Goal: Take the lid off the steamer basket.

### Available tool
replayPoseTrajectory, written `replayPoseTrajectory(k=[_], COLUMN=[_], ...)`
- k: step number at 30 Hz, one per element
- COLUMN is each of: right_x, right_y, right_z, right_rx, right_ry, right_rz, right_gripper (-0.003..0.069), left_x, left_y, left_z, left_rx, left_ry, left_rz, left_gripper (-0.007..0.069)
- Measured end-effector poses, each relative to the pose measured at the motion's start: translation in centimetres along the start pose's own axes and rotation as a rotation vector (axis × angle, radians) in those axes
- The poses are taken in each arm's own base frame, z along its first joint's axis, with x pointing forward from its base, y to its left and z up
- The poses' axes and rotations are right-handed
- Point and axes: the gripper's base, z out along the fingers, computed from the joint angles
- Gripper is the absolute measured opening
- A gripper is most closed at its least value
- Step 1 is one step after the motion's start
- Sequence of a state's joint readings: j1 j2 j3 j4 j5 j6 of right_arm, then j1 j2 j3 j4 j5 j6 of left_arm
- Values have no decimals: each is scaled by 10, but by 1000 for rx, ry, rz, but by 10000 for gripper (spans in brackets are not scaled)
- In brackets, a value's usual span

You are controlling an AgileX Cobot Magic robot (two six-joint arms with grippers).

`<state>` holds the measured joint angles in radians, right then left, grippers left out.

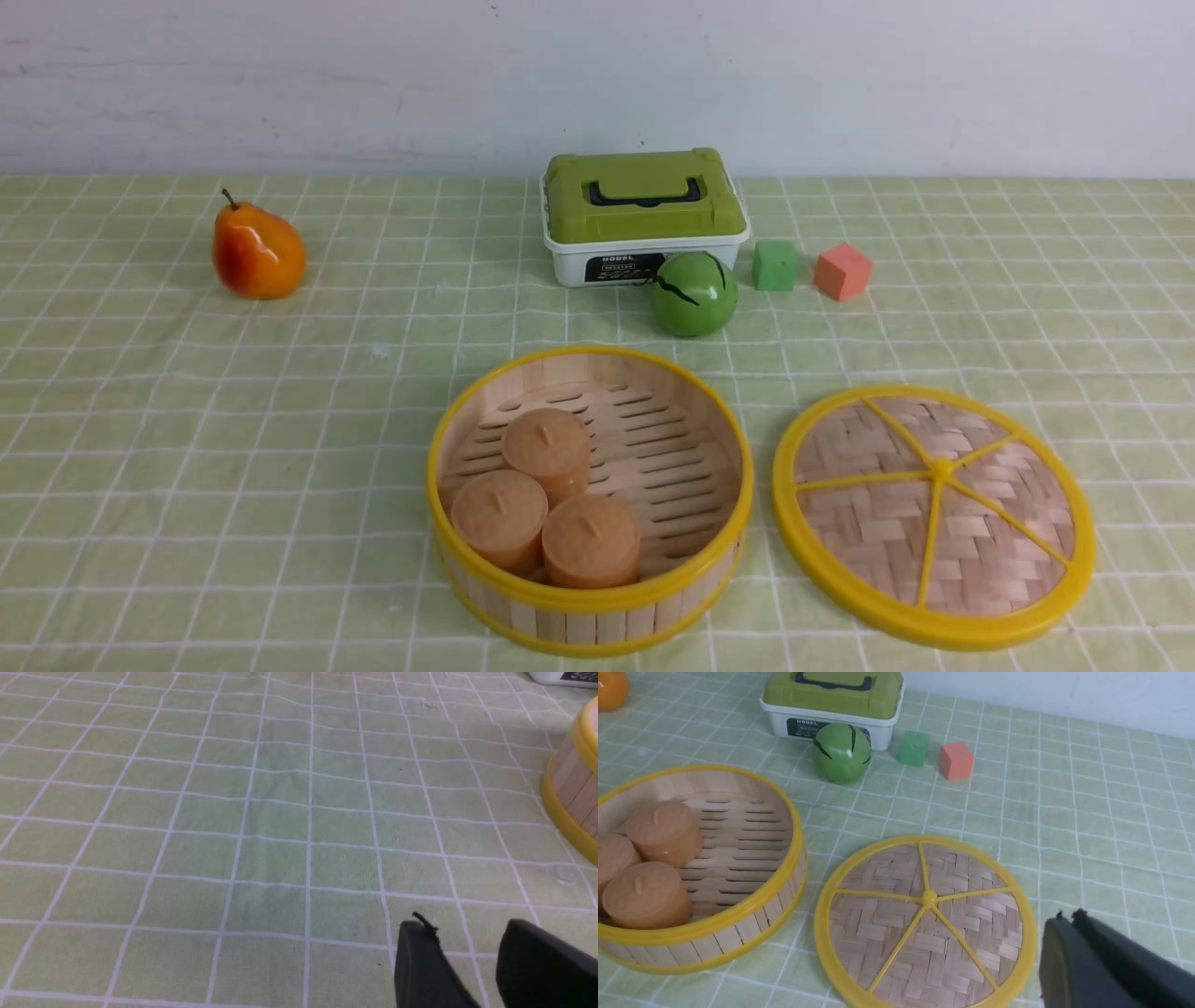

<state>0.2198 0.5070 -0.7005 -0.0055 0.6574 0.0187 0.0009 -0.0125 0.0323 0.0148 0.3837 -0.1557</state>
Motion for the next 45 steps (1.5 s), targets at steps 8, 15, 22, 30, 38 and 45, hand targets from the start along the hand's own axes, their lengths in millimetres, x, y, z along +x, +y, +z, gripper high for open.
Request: replayPoseTrajectory(k=[8, 15, 22, 30, 38, 45], right_x=[2, 2, 20, 116, 170, 180], right_y=[0, 0, -5, -13, -15, -15], right_z=[-10, -9, -1, 22, 28, 28], right_rx=[1, 1, 52, 145, 193, 205], right_ry=[-27, -23, -5, -219, -214, -93], right_rz=[-1, -1, -67, 63, 151, 189], right_gripper=[-21, -12, -6, -4, 3, 10], left_x=[0, 0, 0, 0, 0, 0], left_y=[0, 0, 0, 0, 0, 0], left_z=[0, 0, 0, 0, 0, 0], left_rx=[0, 0, 0, 0, 0, 0], left_ry=[0, 0, 0, 0, 0, 0], left_rz=[0, 0, 0, 0, 0, 0], left_gripper=[239, 239, 239, 239, 239, 239])
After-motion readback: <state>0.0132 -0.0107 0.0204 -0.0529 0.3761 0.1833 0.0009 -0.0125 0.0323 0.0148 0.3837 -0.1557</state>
